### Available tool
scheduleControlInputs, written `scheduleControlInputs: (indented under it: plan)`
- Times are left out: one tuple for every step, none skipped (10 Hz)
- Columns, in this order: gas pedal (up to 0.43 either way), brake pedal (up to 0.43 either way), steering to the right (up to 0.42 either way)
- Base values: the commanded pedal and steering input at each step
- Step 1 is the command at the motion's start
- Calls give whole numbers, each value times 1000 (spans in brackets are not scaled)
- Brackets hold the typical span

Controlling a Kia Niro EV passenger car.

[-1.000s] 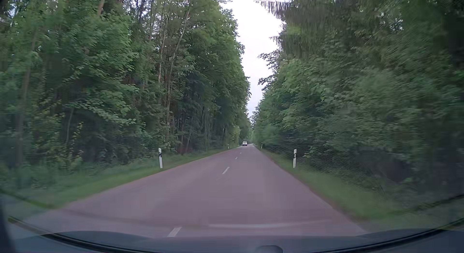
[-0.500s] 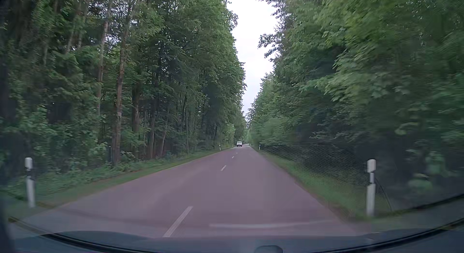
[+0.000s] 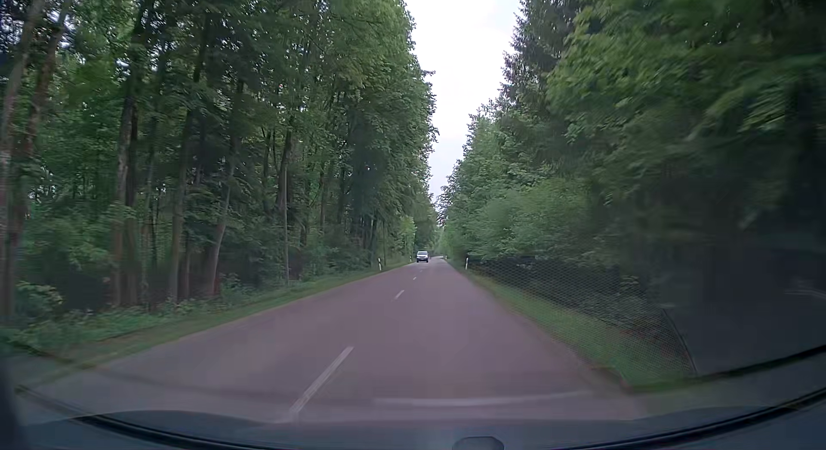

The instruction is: Follow the waypoints while adhering to traffic rules and regulations

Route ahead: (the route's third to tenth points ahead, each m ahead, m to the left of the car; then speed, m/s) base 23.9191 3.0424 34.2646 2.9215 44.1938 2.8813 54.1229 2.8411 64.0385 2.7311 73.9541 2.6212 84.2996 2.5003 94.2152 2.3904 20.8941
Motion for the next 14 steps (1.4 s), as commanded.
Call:
scheduleControlInputs:
  plan:
    - [209, 0, 1]
    - [209, 0, 0]
    - [209, 0, 0]
    - [209, 0, 0]
    - [209, 0, 0]
    - [209, 0, 0]
    - [209, 0, -2]
    - [209, 0, -4]
    - [209, 0, -6]
    - [209, 0, -9]
    - [209, 0, -9]
    - [209, 0, -7]
    - [209, 0, -4]
    - [209, 0, -2]
